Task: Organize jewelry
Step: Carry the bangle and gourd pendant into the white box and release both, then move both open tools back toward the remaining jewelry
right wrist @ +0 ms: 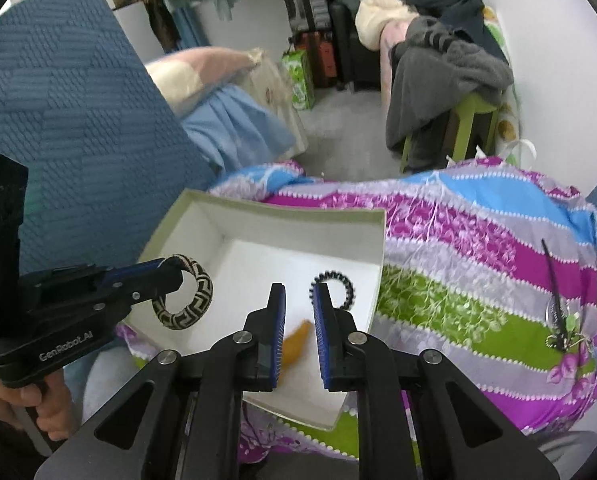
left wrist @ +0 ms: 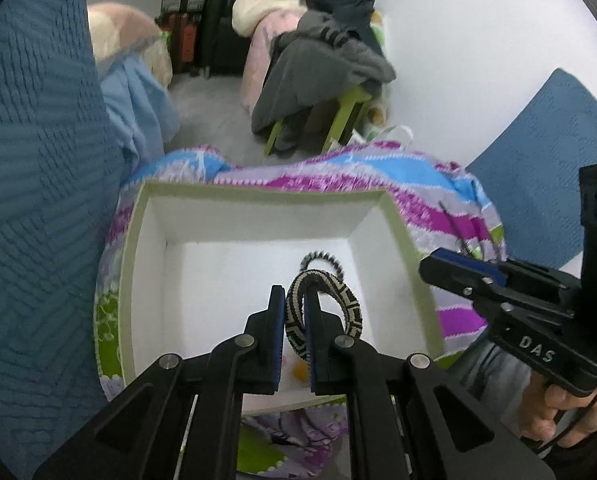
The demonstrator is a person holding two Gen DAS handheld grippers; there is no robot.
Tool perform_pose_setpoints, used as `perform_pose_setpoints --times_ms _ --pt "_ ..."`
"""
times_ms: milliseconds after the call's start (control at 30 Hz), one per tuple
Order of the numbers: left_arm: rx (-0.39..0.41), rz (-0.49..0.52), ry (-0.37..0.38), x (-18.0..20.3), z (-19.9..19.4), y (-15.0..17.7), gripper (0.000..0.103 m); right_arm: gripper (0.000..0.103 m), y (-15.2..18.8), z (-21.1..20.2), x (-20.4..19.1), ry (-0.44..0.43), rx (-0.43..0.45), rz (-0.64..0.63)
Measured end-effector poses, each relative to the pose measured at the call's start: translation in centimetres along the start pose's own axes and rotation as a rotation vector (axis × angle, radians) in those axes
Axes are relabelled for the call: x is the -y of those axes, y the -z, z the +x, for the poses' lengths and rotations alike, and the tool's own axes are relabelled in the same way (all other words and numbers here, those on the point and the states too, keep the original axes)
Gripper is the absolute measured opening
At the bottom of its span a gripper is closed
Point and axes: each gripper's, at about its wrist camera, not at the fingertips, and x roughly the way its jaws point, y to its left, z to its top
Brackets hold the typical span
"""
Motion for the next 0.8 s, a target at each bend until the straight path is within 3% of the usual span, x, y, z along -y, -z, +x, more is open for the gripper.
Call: perform_pose_setpoints --times_ms 233,400,467,533,567,800 --pt "-0.017 -0.018 0.018 -0.7 1.5 1.0 0.009 0.012 1.7 1.3 0.8 0.0 -0.046 0.018" --pt "-0.039 -0.041 0.013 -0.6 1.2 0.5 0.01 0.012 1.0 0.2 0.8 -0.004 -0.016 0.02" --pt "-0.026 -0.041 0.01 -0.2 0.5 0.1 0.017 0.012 0.5 -0.9 0.8 -0.01 0.008 0.016" --pt "0.008 -0.041 0.009 0.2 -0.6 -0.3 0.054 0.012 0.1 -1.8 0.8 -0.012 0.031 0.01" --pt "0.033 -0.039 0.001 0.5 -1.3 -0.5 0.061 0.012 -0.1 -2.3 0.8 -0.013 0.041 0.009" --pt "0.132 -0.005 -0.009 3.2 -5.4 -1.7 0.064 0.012 -1.4 -7.0 1.3 -0.015 0.137 -0.007"
